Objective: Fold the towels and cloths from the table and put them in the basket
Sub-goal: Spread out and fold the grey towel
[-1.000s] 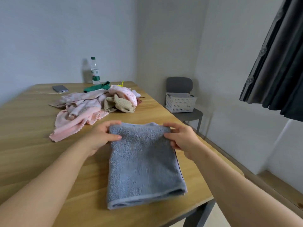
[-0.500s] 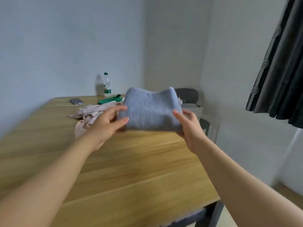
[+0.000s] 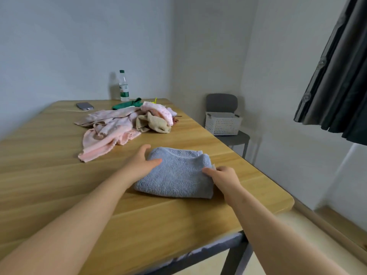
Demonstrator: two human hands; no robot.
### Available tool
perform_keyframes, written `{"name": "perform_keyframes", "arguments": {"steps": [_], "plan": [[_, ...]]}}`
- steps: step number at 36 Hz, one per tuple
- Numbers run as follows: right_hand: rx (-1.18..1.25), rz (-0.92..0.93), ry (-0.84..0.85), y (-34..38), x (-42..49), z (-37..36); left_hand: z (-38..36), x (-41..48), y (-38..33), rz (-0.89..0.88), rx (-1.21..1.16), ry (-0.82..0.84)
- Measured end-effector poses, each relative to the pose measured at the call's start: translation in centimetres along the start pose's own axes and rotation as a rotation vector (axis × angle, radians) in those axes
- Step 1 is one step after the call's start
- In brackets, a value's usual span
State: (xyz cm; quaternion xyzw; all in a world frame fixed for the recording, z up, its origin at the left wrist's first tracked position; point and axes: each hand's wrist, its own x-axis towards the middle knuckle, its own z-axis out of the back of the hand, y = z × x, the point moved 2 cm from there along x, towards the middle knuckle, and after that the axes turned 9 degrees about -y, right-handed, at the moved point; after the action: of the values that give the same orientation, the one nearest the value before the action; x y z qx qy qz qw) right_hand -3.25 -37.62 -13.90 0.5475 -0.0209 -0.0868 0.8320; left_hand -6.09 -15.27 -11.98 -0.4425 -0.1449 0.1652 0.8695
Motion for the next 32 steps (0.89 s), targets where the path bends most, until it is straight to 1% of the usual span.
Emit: {"name": "perform_keyframes", "arguments": {"steps": [2,5,10,12,14,16,18,19,22,27,32], "plan": [[0.046,0.027,0.005,0.4,0.0,-0.3,-0.3,0.6,-0.3,-0.062,-0.015,-0.007],[0.141,0.1,-0.046,1.8,0.3,-0.1,-0.3,1.5,-0.7,-0.153,-0.099,-0.06],[0.222,0.258,-0.141,4.7,1.8,0.3,1.0,3.4,-1.9,-0.133,-0.399,-0.172],[0.212,0.317,-0.173,5.7,3.0,0.0,1.0,4.6,-2.3,-0.131,-0.44,-0.17],[0.189,0.301,-0.156,6.0,4.3,-0.7,0.4,5.6,-2.1,-0.105,-0.345,-0.106],[0.139,0.197,-0.046,5.2,5.2,-1.8,-0.9,6.1,-1.1,-0.035,-0.168,-0.007],[0.062,0.087,0.043,3.5,5.7,-3.0,-2.1,6.0,0.0,0.024,-0.075,0.079],[0.022,0.077,0.035,2.7,5.8,-3.5,-2.6,5.8,0.4,0.041,-0.072,0.088],[-0.04,0.14,-0.024,1.7,6.3,-4.2,-3.2,6.0,1.4,0.042,-0.1,0.055],[-0.031,0.165,-0.07,1.5,6.7,-4.1,-3.2,6.4,2.0,0.05,-0.127,0.001],[-0.069,0.249,-0.133,0.7,5.7,-4.2,-2.9,5.7,2.2,0.019,-0.108,-0.002]]}}
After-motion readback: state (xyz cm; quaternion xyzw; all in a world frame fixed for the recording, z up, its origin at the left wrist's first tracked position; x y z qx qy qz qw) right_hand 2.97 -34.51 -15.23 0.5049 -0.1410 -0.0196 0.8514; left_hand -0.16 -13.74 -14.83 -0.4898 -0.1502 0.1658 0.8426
